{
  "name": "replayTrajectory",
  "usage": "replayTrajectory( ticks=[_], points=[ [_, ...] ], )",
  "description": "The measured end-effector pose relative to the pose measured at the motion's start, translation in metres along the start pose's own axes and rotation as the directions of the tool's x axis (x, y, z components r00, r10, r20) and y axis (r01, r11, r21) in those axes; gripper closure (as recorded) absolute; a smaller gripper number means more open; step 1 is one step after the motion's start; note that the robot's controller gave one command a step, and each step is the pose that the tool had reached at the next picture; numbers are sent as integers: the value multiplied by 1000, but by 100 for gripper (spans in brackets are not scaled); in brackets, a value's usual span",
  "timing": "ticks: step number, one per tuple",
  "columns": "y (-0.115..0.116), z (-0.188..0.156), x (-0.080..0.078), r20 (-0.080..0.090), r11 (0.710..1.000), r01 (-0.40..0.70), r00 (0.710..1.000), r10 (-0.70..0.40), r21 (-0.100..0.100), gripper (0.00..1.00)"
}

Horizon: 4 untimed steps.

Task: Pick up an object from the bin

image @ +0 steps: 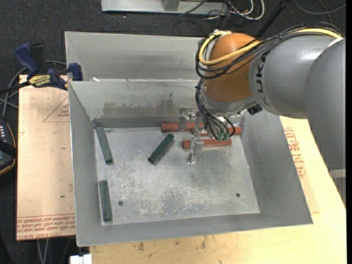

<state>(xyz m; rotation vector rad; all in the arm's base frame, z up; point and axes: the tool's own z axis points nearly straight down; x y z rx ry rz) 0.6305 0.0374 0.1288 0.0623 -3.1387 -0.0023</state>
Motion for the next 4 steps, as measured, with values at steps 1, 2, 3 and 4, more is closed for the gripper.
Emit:
replayTrajectory(
  ticks=[1,2,3,4],
  points=[
    [53,60,-18,6,992,129,992,-129,-1,0],
    [69,58,-16,6,910,415,910,-415,2,0],
    [68,58,-16,7,911,413,911,-413,2,100],
    [80,-91,-24,15,899,438,899,-438,6,100]
  ],
)
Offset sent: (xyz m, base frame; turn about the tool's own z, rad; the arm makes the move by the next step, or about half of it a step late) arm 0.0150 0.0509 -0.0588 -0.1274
